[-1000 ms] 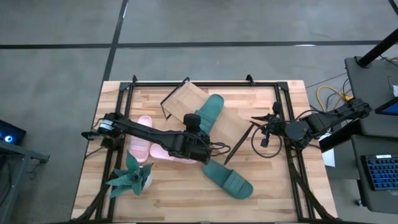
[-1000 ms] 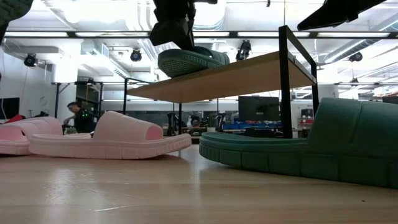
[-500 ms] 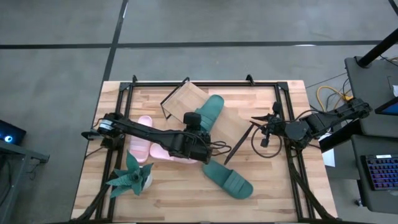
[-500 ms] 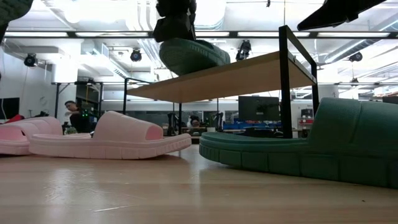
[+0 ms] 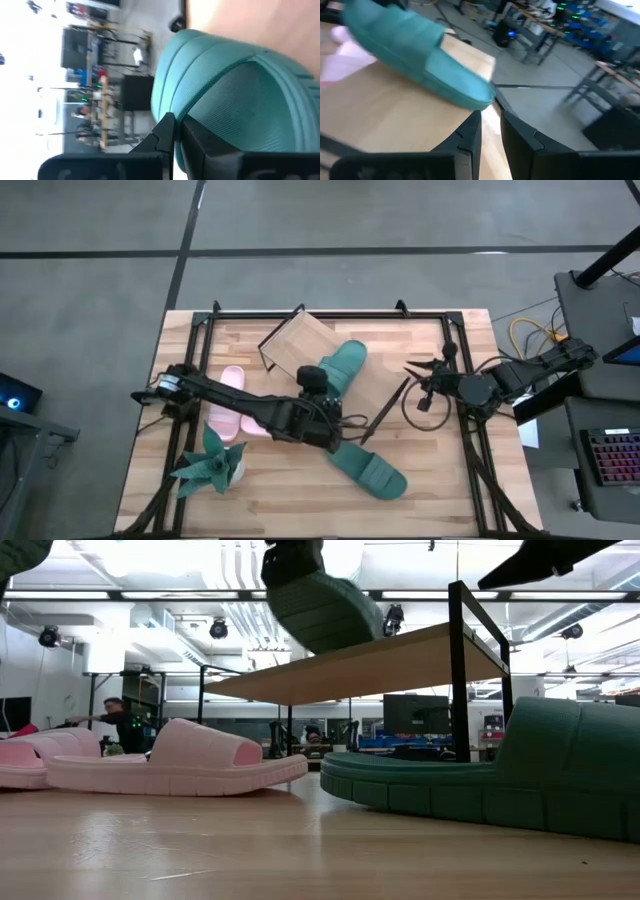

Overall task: Pick and place slides into the shelf
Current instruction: Put the right green slide on the shelf

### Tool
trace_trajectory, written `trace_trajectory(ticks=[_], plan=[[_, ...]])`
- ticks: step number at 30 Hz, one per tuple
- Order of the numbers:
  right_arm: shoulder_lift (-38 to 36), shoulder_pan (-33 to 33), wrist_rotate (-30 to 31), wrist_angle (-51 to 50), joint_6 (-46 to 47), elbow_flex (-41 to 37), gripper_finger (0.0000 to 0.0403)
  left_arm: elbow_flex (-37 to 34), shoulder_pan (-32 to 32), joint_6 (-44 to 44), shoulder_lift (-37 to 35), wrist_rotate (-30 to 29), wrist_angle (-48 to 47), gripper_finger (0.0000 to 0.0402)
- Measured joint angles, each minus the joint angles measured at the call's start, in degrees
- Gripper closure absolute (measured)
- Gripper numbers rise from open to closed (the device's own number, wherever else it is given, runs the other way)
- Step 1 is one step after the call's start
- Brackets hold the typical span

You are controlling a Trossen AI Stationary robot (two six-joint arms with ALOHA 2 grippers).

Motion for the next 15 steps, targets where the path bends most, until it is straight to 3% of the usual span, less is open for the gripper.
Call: trace_trajectory(ticks=[6,15], plan=[[-0.04,0.01,0.48,-0.03,0.0,0.0,0.0339,0.95,-1.14,10.79,-0.09,-4.45,9.72,0.0401],[-1.27,0.02,1.13,-0.96,-1.27,0.0,0.0339,1.04,-1.97,12.32,0.5,-6.27,16.58,0.0401]])
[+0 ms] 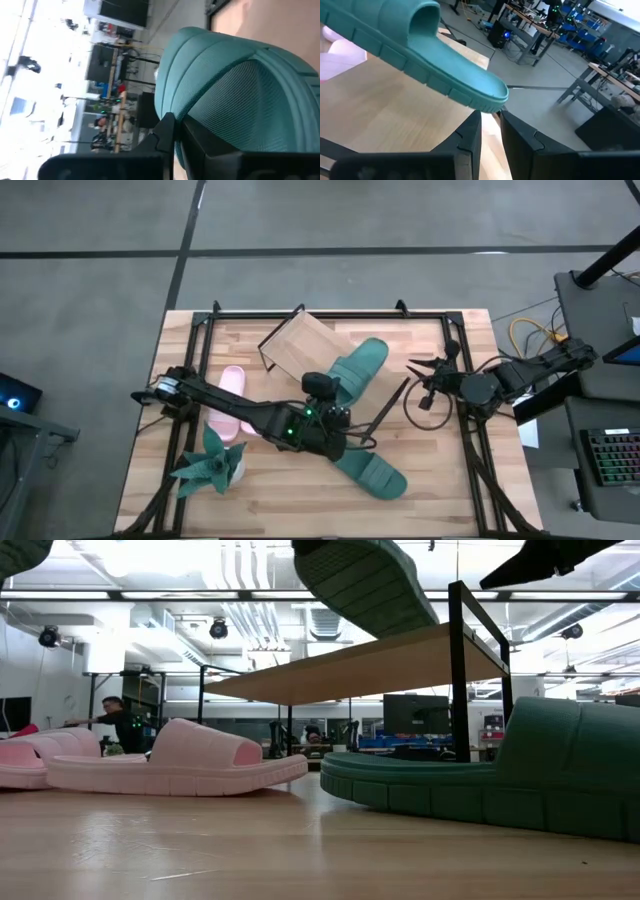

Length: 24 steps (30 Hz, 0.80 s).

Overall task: Pick and place slides into the shelf
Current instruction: Put the right green slide on the shelf

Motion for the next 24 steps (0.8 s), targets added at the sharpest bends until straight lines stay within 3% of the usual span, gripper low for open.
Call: trace_trajectory(ticks=[10,16,24], plan=[[-4.88,0.0,0.45,-2.99,0.16,0.0,0.0339,0.13,-2.49,16.32,5.71,-2.23,18.71,0.0401],[-7.73,0.0,0.4,-5.58,2.02,-0.11,0.0339,0.13,-4.37,29.56,9.48,-11.29,29.47,0.0402],[-9.24,0.0,0.31,-6.61,3.06,-0.33,0.0339,0.15,-3.37,31.54,12.42,-11.56,30.54,0.0402]])
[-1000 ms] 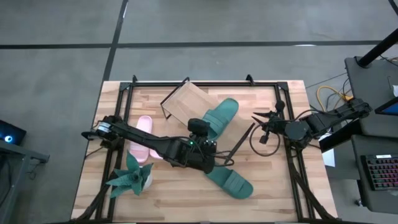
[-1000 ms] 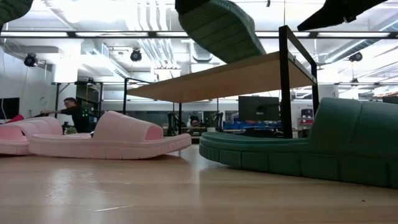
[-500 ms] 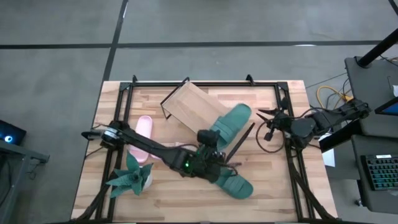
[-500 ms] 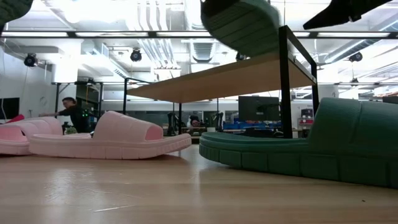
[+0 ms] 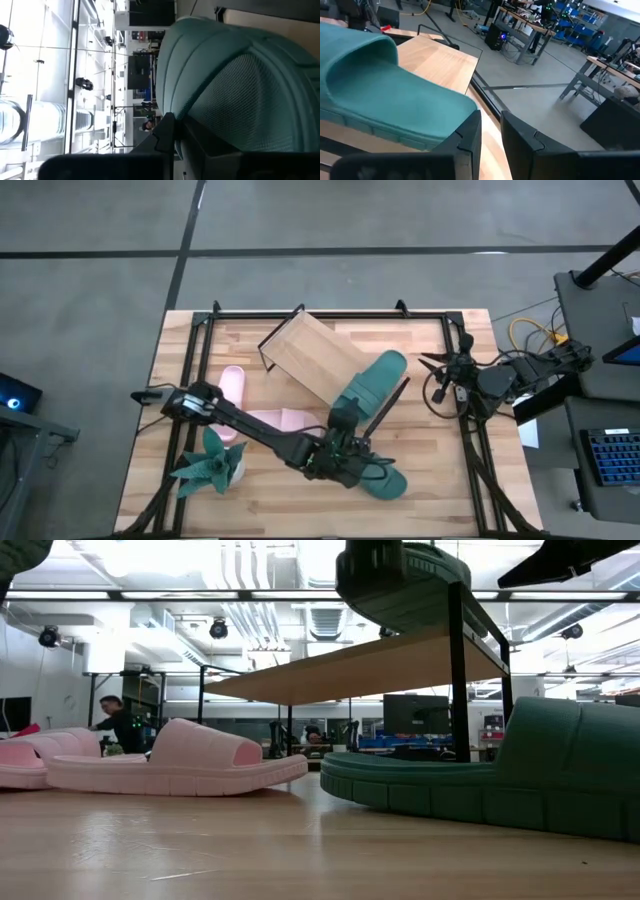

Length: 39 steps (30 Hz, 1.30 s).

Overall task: Pick and place slides into the shelf
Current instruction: Put the right green slide on the shelf

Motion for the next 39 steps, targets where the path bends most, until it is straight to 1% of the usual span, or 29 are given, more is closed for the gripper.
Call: trace_trajectory(ticks=[5,9,18,23,28,32,37,39], plan=[[0.0,0.0,-0.01,-0.17,0.0,-0.04,0.0339,-0.02,0.02,-0.32,0.08,-0.04,0.02,0.0402],[-0.02,0.0,-0.01,-0.21,0.02,-0.32,0.0339,-0.28,0.04,-2.99,0.08,0.85,-0.02,0.0402],[0.0,0.0,-0.01,-0.2,0.02,-0.44,0.0339,-2.47,0.24,-4.65,0.19,1.4,0.11,0.0401],[0.0,0.0,-0.01,-0.2,0.02,-0.44,0.0339,-4.35,0.39,-8.67,0.28,4.25,0.35,0.0401],[0.02,0.0,-0.01,-0.2,0.02,-0.44,0.0339,-4.35,0.39,-9.56,0.28,4.68,1.12,0.0401],[0.02,0.0,-0.01,-0.2,0.02,-0.44,0.0339,-4.37,0.39,-12.09,0.28,7.14,1.02,0.0401],[0.02,0.0,-0.01,-0.22,0.02,-0.46,0.0339,-4.37,0.39,-13.41,0.28,7.69,0.94,0.0401],[0.02,0.0,-0.01,-0.22,0.02,-0.46,0.0339,-4.37,0.45,-13.75,0.26,8.87,0.82,0.0401]])
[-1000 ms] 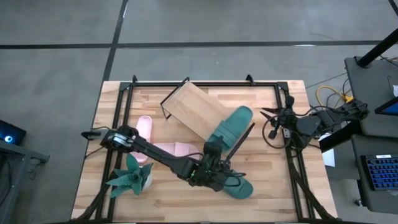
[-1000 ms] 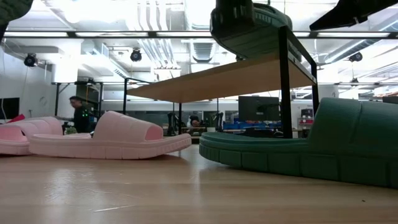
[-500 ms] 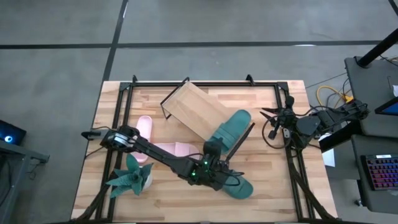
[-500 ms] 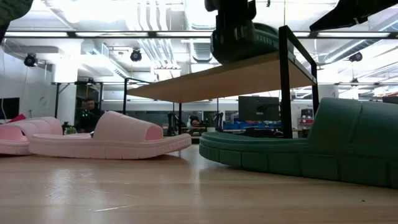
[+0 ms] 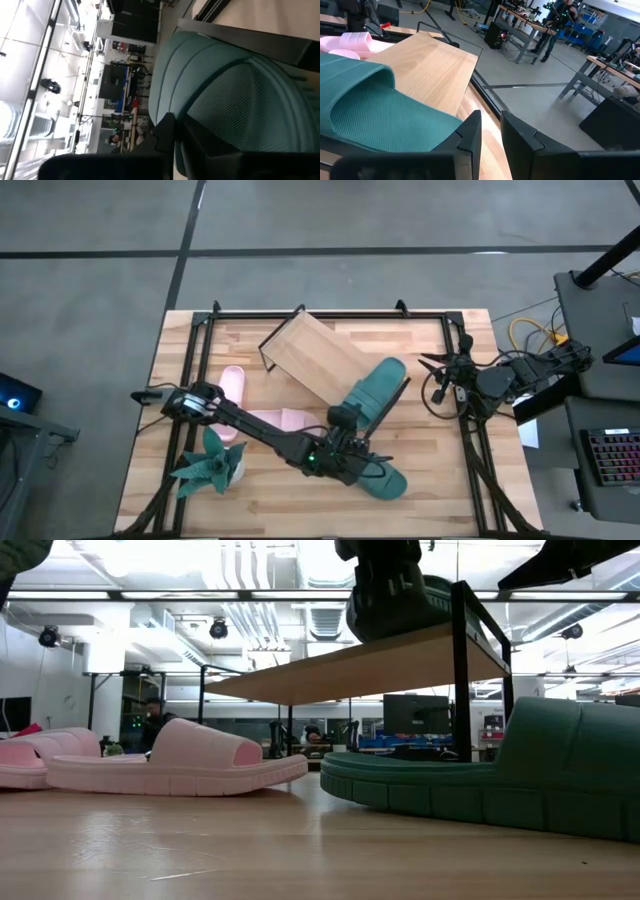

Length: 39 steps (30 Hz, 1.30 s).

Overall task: Pick and place slides into the shelf
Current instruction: Put the right green slide on the shelf, then put the green slide on the shelf

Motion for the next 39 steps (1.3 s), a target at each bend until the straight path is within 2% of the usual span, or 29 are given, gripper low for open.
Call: trace_trajectory(ticks=[5,15,18,20,27,35,39], plan=[[0.0,0.0,0.0,-0.5,0.01,-0.04,0.0339,0.0,0.05,-0.04,-0.03,4.3,-0.53,0.0367],[-0.02,0.0,0.0,-2.71,1.92,-0.07,0.0339,0.0,0.2,-1.33,-0.99,5.16,-0.93,0.0227],[0.0,-0.01,0.02,-2.71,1.92,-0.07,0.0339,0.0,0.2,-1.44,-1.73,5.76,-1.52,0.0198],[-0.02,-0.01,0.01,-2.71,1.92,-0.07,0.0339,0.0,0.2,-3.02,-2.59,8.16,-3.16,0.019],[-0.04,0.0,0.02,-2.67,1.92,-0.07,0.0339,-0.02,0.2,-13.23,-7.25,23.47,-13.61,0.0187],[-0.02,-0.02,0.02,-2.51,1.88,-0.07,0.0339,-0.04,-1.62,-17.98,-14.63,23.82,-22.51,0.0187],[0.11,0.0,-0.02,-2.12,2.41,-0.07,0.0339,-0.09,-3.58,-26.51,-20.27,23.99,-30.39,0.0187]])
